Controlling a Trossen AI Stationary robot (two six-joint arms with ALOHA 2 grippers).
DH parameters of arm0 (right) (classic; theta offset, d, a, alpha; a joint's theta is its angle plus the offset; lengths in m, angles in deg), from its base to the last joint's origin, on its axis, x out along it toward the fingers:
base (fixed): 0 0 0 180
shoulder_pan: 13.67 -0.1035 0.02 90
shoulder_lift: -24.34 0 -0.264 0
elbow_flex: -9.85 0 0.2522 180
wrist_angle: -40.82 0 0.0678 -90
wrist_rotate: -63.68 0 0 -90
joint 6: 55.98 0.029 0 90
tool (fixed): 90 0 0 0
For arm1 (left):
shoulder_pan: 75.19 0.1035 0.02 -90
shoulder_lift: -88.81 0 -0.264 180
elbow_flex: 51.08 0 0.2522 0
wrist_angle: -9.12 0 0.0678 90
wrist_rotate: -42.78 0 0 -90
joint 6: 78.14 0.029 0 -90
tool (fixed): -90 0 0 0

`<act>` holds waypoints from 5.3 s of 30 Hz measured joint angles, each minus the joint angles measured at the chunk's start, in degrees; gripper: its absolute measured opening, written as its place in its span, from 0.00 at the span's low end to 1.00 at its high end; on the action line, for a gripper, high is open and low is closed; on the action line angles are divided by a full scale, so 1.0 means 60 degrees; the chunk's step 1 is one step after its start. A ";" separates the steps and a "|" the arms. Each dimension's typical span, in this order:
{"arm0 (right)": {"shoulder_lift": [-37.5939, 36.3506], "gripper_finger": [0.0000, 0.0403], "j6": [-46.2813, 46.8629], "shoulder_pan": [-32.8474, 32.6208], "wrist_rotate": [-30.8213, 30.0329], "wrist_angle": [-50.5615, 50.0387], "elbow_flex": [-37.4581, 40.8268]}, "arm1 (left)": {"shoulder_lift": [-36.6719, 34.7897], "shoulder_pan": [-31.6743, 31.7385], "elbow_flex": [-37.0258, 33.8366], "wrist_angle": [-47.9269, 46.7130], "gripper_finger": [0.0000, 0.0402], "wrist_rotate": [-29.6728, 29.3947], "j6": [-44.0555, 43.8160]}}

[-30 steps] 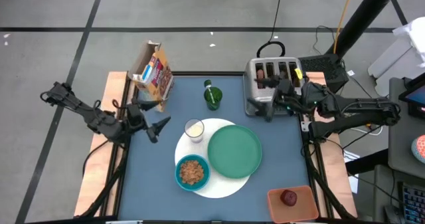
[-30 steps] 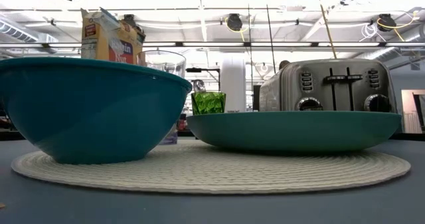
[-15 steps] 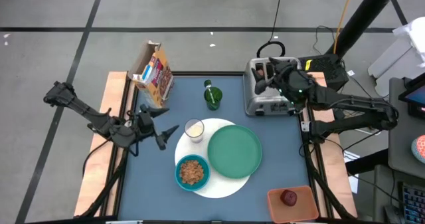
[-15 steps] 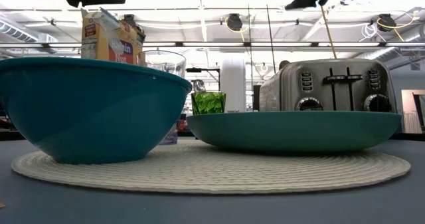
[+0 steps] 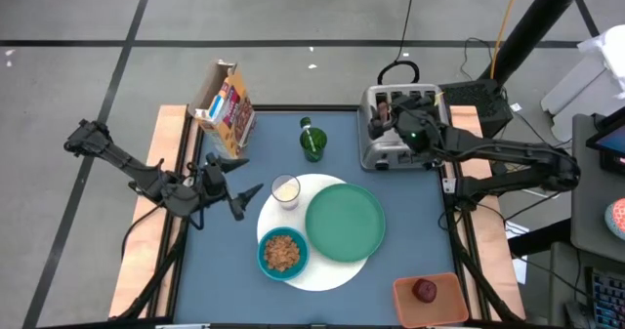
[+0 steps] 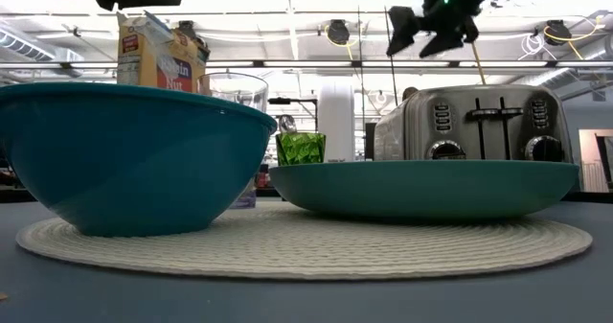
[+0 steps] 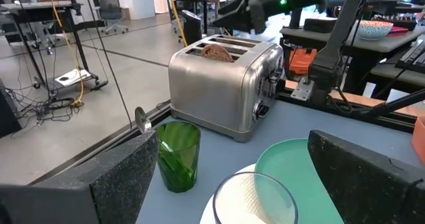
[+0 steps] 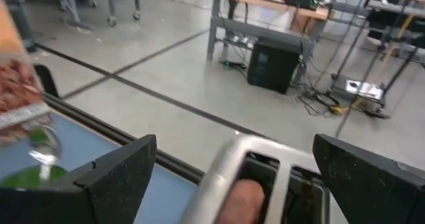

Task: Arrange a breakfast setting
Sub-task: Put the toasted bread on the green plate

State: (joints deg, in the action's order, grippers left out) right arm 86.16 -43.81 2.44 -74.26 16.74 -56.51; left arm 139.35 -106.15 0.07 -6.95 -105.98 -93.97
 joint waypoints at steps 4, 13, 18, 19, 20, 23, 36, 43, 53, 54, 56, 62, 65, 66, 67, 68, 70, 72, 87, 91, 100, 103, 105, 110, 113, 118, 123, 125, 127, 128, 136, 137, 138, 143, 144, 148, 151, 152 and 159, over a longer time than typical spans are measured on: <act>-0.0011 0.99 0.0933 0.0436 0.0531 -0.0198 0.0197 | 0.0000 0.0003 0.0000 0.0008 0.98 0.0000 0.0000; -0.0007 0.99 0.2654 0.1806 0.3546 -0.1667 -0.0004 | 0.0000 0.0003 -0.0004 0.0342 0.98 -0.0007 0.0040; -0.0010 0.99 0.2853 0.2381 0.4643 -0.2207 -0.0480 | 0.0000 0.0003 -0.0004 0.0354 0.98 -0.0011 0.0047; -0.0007 0.99 0.2851 0.2470 0.4813 -0.2256 -0.0580 | 0.0000 0.0003 -0.0004 0.0352 0.98 -0.0011 0.0045; -0.0011 0.99 0.2844 0.2544 0.4929 -0.2340 -0.0693 | 0.0000 0.0003 -0.0004 0.0354 0.98 -0.0015 0.0047; -0.0022 0.99 0.2559 0.2728 0.5428 -0.2545 -0.0853 | 0.0000 0.0003 -0.0004 0.0351 0.98 -0.0015 0.0051; 0.0205 0.99 0.2105 0.2760 0.5244 -0.3044 -0.0846 | 0.0000 0.0003 -0.0007 0.0354 0.98 -0.0018 0.0073; 0.0204 0.94 0.2105 0.2756 0.5249 -0.3043 -0.0846 | 0.0000 0.0003 -0.0007 0.0354 0.98 -0.0018 0.0073; 0.0738 0.93 0.2037 0.2557 0.5238 -0.3031 -0.0842 | 0.0000 0.0003 -0.0007 0.0354 0.98 -0.0015 0.0069; 0.0812 0.93 0.2032 0.2548 0.5229 -0.3027 -0.0842 | 0.0000 0.0003 -0.0007 0.0354 0.98 -0.0015 0.0069; 0.0892 0.93 0.2028 0.2545 0.5203 -0.2943 -0.0842 | 0.0000 0.0003 -0.0007 0.0352 0.98 -0.0015 0.0061; 0.0965 0.93 0.2031 0.2545 0.5071 -0.2775 -0.0842 | 0.0000 0.0003 -0.0007 0.0354 0.98 -0.0015 0.0058; 0.0965 0.93 0.2032 0.2545 0.4856 -0.2777 -0.0842 | 0.0000 0.0003 -0.0007 0.0354 0.98 -0.0015 0.0058; 0.0964 0.93 0.2029 0.2545 0.4747 -0.2783 -0.0842 | 0.0000 0.0003 -0.0007 0.0354 0.98 -0.0011 0.0058; 0.0964 0.93 0.2032 0.2545 0.4730 -0.2785 -0.0842 | 0.0000 0.0003 -0.0007 0.0354 0.98 -0.0015 0.0058; 0.0965 0.93 0.2032 0.2545 0.4737 -0.2785 -0.0842 | 0.0000 0.0003 -0.0007 0.0354 0.98 -0.0015 0.0058; 0.0964 0.93 0.2032 0.2545 0.4739 -0.2789 -0.0842 | 0.0000 0.0003 -0.0007 0.0351 0.98 -0.0011 0.0062; 0.0962 0.93 0.2032 0.2545 0.4743 -0.2799 -0.0842 | 0.0000 0.0003 -0.0007 0.0354 0.98 -0.0014 0.0062; 0.0962 0.93 0.2032 0.2545 0.4748 -0.2818 -0.0842 | 0.0000 0.0003 -0.0007 0.0354 0.98 -0.0015 0.0062; 0.0962 0.88 0.2032 0.2545 0.4750 -0.2821 -0.0842 | 0.0000 0.0003 -0.0007 0.0353 0.98 -0.0015 0.0062; 0.0962 0.65 0.2032 0.2545 0.4754 -0.2821 -0.0842 | 0.0000 0.0003 -0.0007 0.0351 0.98 -0.0011 0.0062; 0.0962 0.59 0.2035 0.2545 0.4754 -0.2821 -0.0842 | 0.0000 0.0003 -0.0007 0.0351 0.98 -0.0012 0.0065; 0.0962 0.55 0.2035 0.2545 0.4754 -0.2821 -0.0842 | 0.0000 0.0003 -0.0007 0.0353 0.98 -0.0013 0.0065; 0.0962 0.47 0.2039 0.2545 0.4754 -0.2821 -0.0842 | 0.0000 0.0003 -0.0007 0.0354 0.98 -0.0011 0.0063; 0.0962 0.43 0.2039 0.2545 0.4750 -0.2821 -0.0842 | 0.0000 0.0003 -0.0007 0.0351 0.98 -0.0011 0.0066; 0.0958 0.36 0.2043 0.2548 0.4743 -0.2821 -0.0840 | 0.0000 0.0003 -0.0007 0.0352 0.98 -0.0011 0.0062; 0.0958 0.30 0.2043 0.2548 0.4739 -0.2821 -0.0842 | 0.0000 0.0003 -0.0007 0.0354 0.98 -0.0011 0.0066; 0.0958 0.28 0.2046 0.2548 0.4736 -0.2821 -0.0842 | 0.0000 0.0003 -0.0007 0.0354 0.98 -0.0011 0.0062; 0.0958 0.26 0.2043 0.2548 0.4736 -0.2809 -0.0839 | 0.0000 0.0003 -0.0007 0.0354 0.98 -0.0011 0.0062; 0.0958 0.25 0.2043 0.2548 0.4736 -0.2785 -0.0839 | 0.0000 0.0003 -0.0007 0.0354 0.98 -0.0011 0.0066; 0.0958 0.22 0.2212 0.2548 0.4736 -0.2572 -0.0831 | 0.0000 0.0003 -0.0007 0.0354 0.98 -0.0011 0.0062; 0.0958 0.22 0.2214 0.2548 0.4736 -0.2566 -0.0831 | 0.0000 0.0003 -0.0007 0.0353 0.98 -0.0011 0.0065; 0.0958 0.22 0.2210 0.2548 0.4736 -0.2560 -0.0831 | 0.0000 0.0003 -0.0007 0.0351 0.98 -0.0011 0.0064; 0.0930 0.22 0.2127 0.2548 0.4735 -0.2497 -0.0831 | 0.0000 0.0003 -0.0007 0.0351 0.98 -0.0010 0.0063; 0.0893 0.22 0.2127 0.2548 0.4732 -0.2497 -0.0831 | 0.0000 0.0003 -0.0007 0.0351 0.98 -0.0007 0.0062; 0.0683 0.22 0.2112 0.2552 0.4733 -0.2479 -0.0831 | 0.0000 0.0003 -0.0007 0.0354 0.98 -0.0007 0.0062; 0.0481 0.22 0.2108 0.2552 0.4711 -0.2479 -0.0824 | 0.0000 0.0003 -0.0007 0.0353 0.98 -0.0007 0.0064; 0.0395 0.22 0.2108 0.2552 0.4700 -0.2455 -0.0824 | 0.0000 0.0003 -0.0007 0.0353 0.98 -0.0011 0.0062; -0.0030 0.22 0.2101 0.2552 0.4714 -0.2387 -0.0824 | 0.0000 0.0003 -0.0007 0.0354 0.98 -0.0007 0.0062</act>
State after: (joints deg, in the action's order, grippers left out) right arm 85.98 -31.21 17.75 -45.98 2.42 -61.45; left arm 139.35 -106.13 0.02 -4.82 -106.03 -93.60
